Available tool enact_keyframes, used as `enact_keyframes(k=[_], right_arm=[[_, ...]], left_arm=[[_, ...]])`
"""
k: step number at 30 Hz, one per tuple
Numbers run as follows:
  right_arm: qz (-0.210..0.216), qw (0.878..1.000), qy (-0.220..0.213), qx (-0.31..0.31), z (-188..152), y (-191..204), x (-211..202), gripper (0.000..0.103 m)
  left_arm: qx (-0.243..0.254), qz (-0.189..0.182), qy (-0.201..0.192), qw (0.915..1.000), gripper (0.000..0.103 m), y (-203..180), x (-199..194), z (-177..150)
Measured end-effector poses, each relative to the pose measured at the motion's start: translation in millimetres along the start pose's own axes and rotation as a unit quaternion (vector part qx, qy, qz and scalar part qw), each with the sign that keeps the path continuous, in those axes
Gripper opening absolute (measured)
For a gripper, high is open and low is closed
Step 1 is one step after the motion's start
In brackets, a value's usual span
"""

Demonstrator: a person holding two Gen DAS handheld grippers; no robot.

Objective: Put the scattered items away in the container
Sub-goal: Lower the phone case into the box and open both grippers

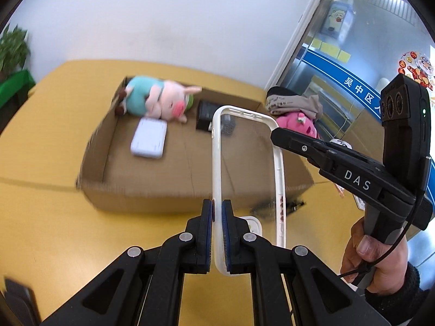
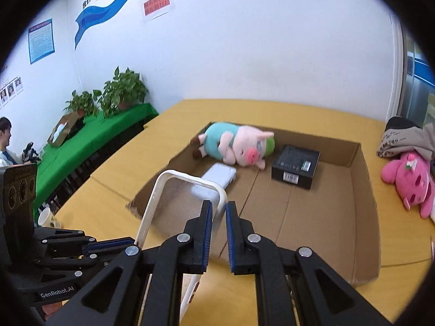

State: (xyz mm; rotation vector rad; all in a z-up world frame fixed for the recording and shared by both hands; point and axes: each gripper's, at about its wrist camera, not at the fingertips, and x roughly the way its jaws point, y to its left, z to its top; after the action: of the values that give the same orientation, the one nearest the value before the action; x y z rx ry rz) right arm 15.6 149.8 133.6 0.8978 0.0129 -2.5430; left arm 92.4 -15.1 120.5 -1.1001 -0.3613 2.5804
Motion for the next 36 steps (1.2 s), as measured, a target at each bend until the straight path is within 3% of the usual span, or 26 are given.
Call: enact_keyframes(k=[6, 13, 18, 22, 28, 29, 30, 32, 34, 36], right_arm=[[0.002, 1.0, 0.007, 0.018, 37, -27, 31, 0.01], [-0.005, 0.998, 0.052, 0.04, 61, -68, 98, 0.01], [0.003, 0.99, 0.127, 0.066, 58, -97, 172, 0.013], [0.013, 0.977, 0.195, 0.081, 48, -112, 222, 0.013], [0.012, 0.964, 0.249, 0.094, 37, -122, 262, 0.013], [0.007, 0.964, 0.25, 0.093, 36, -123, 263, 0.025], [0.008, 0.964, 0.248, 0.095, 36, -124, 262, 0.052], [0.017, 0.966, 0.236, 0.103, 37, -129, 251, 0.081], [0.029, 0.972, 0.208, 0.108, 42, -137, 225, 0.081], [0.027, 0.978, 0.18, 0.099, 42, -144, 188, 0.081]], left_arm=[[0.006, -0.007, 0.018, 0.9998, 0.006, 5, 35, 48], [-0.017, -0.004, 0.061, 0.998, 0.006, 23, 100, 91], [-0.035, 0.012, 0.109, 0.9934, 0.006, 43, 154, 106], [-0.063, 0.02, 0.163, 0.9844, 0.006, 63, 197, 107], [-0.079, 0.041, 0.197, 0.9763, 0.006, 76, 228, 103], [-0.079, 0.042, 0.195, 0.9766, 0.007, 76, 229, 104], [-0.081, 0.043, 0.191, 0.9774, 0.007, 76, 228, 105], [-0.076, 0.041, 0.17, 0.9817, 0.008, 75, 218, 109], [-0.06, 0.043, 0.147, 0.9864, 0.022, 71, 200, 112], [-0.033, 0.057, 0.119, 0.9907, 0.059, 65, 178, 112]])
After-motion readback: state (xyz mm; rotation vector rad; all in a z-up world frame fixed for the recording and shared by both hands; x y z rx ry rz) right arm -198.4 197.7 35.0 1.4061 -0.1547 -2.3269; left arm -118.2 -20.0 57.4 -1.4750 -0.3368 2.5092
